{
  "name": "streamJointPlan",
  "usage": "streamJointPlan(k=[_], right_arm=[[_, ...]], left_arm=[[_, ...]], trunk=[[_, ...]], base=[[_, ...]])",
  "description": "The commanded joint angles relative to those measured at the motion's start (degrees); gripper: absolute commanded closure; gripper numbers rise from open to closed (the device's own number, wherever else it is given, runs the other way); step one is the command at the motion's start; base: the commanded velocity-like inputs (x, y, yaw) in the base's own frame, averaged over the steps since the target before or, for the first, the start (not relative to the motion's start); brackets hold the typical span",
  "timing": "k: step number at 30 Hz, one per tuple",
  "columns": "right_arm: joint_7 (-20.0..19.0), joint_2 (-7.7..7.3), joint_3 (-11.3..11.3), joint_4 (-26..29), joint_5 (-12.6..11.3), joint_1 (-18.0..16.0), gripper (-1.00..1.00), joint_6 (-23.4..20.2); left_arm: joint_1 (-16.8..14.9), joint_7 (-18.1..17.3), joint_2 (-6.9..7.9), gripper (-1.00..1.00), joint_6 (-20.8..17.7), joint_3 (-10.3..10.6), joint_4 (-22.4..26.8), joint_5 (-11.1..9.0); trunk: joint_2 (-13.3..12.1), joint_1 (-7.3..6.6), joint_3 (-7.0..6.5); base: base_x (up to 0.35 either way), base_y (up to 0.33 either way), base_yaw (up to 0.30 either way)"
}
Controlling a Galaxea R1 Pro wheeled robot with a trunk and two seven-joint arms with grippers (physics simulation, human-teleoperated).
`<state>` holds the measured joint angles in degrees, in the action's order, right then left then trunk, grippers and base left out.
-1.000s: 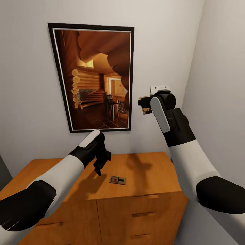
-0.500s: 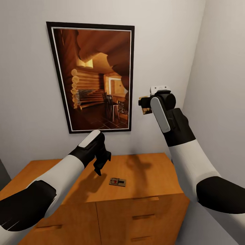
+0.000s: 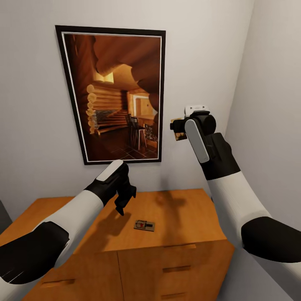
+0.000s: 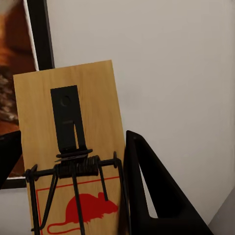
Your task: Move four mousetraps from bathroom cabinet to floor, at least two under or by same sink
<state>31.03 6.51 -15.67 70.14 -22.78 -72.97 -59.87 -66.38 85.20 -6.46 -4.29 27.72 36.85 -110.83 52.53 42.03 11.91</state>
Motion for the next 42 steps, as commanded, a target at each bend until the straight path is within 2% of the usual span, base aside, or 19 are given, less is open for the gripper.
streamJointPlan(k=[1,16,42], right_arm=[[0.7,-0.01,-0.1,0.0,-0.7,-0.1,1.00,-0.1],[0.8,-0.01,-0.1,0.0,-0.7,-0.1,1.00,-0.1],[0.7,-0.01,-0.1,0.0,-0.7,-0.1,1.00,-0.1]], left_arm=[[-0.1,0.2,0.04,-1.00,-0.5,0.2,0.0,-0.2],[-0.1,0.3,0.04,-1.00,-0.5,0.2,0.3,-0.1],[-0.1,0.2,0.04,-1.00,-0.4,0.2,0.4,-0.1]], trunk=[[0.1,0.01,0.09],[0.1,0.01,0.09],[0.1,0.01,0.09]], base=[[0.004,0.000,0.000],[-0.075,-0.052,0.000],[-0.004,-0.059,0.000]])
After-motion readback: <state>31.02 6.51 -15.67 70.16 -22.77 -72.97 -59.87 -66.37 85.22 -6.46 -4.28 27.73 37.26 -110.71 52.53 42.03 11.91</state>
